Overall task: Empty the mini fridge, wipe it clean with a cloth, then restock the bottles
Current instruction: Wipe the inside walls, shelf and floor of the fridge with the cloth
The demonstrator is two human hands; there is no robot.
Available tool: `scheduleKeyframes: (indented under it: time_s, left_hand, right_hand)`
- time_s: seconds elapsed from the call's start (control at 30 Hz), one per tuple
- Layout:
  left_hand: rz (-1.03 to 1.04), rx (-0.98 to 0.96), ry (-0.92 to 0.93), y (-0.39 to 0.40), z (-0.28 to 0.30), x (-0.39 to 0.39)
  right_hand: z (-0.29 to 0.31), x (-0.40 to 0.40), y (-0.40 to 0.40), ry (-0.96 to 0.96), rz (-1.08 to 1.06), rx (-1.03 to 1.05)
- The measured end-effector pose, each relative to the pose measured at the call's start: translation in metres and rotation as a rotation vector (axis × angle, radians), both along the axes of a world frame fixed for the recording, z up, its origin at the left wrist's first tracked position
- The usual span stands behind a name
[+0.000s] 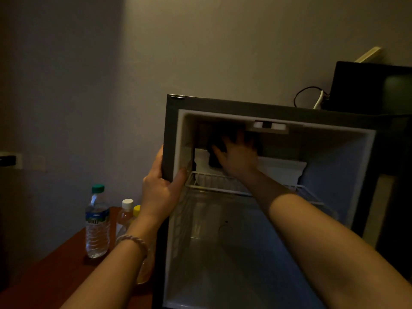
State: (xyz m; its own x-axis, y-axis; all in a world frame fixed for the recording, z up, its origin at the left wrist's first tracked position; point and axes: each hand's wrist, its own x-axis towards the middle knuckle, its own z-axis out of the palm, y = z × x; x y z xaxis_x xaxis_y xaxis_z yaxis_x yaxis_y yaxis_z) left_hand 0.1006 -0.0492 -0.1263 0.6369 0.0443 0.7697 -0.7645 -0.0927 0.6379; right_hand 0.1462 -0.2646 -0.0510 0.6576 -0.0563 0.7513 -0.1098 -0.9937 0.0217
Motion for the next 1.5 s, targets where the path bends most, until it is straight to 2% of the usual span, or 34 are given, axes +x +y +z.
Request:
scheduleKeyframes:
  time_s: [0.13,0.33,0.47,0.6,0.8,0.9,1.03,1.33,1.4,1.5]
  left_hand:
    - [-0.007,-0.004,-0.002,0.001,0.000,-0.001]
    - [-0.027,-0.006,0.002,0.000,0.002,-0.003]
    - [-0.038,0.001,0.001,0.001,0.002,-0.003]
    - [-0.034,-0.001,0.012,0.000,0.001,-0.002]
    - [-0.039,0.004,0.032,0.001,0.000,-0.001]
    - [-0.037,0.004,0.031,0.000,0.000,0.000]
    - [-0.041,-0.004,0.027,0.000,0.000,-0.001]
    - [-0.047,-0.010,0.040,0.000,-0.002,0.002]
    - [-0.029,-0.002,0.030,-0.001,-0.002,0.001]
    - [-0.021,-0.012,0.015,-0.001,-0.002,0.000]
  right_hand:
    - [0.003,0.017,0.039,0.032,0.070,-0.102]
    - [0.006,0.012,0.014,0.014,0.120,-0.213]
    - [0.006,0.002,-0.013,0.027,0.037,-0.202]
    - [0.003,-0.017,-0.060,-0.081,-0.091,-0.195]
    - [0.000,-0.038,-0.123,-0.067,-0.252,-0.137]
    - [-0.001,-0.046,-0.133,-0.104,-0.269,-0.097]
    - [0.001,-0.039,-0.128,-0.080,-0.238,-0.077]
    - [0.001,-0.017,-0.090,-0.252,-0.108,0.087]
    - [0.002,-0.010,-0.068,-0.250,-0.090,0.017]
    - [0.004,-0.002,-0.029,-0.128,-0.027,-0.116]
